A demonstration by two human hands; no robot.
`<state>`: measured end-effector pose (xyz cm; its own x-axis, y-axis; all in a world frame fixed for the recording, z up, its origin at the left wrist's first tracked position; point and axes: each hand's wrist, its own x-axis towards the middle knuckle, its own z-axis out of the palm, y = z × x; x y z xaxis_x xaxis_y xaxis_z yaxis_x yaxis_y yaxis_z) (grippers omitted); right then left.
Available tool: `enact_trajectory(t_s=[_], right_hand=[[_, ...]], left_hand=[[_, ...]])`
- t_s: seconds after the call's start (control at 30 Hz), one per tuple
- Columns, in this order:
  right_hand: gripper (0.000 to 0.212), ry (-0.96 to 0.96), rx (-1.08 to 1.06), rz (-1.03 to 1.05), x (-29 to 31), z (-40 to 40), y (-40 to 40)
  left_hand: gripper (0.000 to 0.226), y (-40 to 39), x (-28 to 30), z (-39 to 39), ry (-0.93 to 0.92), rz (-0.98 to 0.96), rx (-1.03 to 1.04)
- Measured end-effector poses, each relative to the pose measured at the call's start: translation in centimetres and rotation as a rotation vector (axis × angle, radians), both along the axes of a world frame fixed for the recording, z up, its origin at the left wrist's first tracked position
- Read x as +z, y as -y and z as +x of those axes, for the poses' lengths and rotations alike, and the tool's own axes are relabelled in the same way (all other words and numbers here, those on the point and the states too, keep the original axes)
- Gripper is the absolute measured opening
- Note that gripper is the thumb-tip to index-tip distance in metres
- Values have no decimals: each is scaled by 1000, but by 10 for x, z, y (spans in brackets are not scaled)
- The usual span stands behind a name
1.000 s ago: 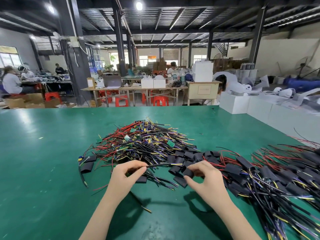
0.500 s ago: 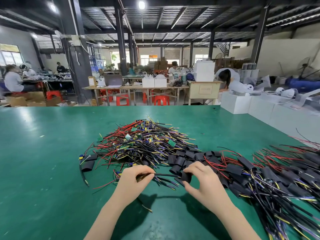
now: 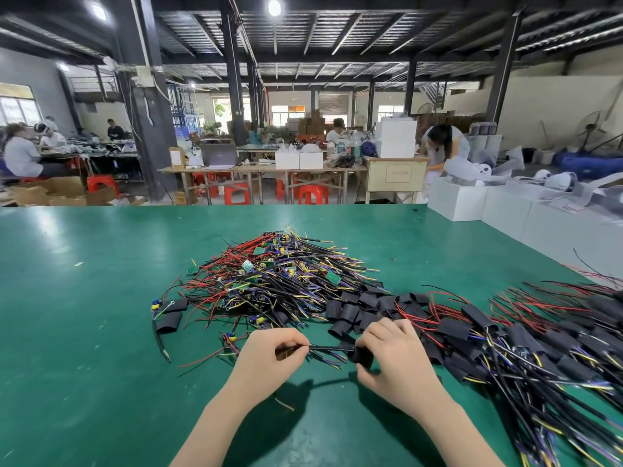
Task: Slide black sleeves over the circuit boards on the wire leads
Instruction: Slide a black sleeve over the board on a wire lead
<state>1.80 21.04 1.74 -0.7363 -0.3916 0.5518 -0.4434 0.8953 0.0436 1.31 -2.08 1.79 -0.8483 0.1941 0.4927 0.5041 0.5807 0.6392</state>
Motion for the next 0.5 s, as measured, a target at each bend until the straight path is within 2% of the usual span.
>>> enact_trajectory(t_s=[0.13,0.33,0.43,0.5], right_hand=[[23,30,3,-30,-1,0,-1],[22,98,139,-135,0,4,10],[19,137,174,-176,-1,6,17],[19,160,153,-179,-2,7,17]], left_hand=[[10,-1,-1,1,24,-61,-20],[14,-4,-4,1,71,-14,-89],[35,-9,-7,-1,191,104,-222],[47,-3,-5,-5,211,155,-235]])
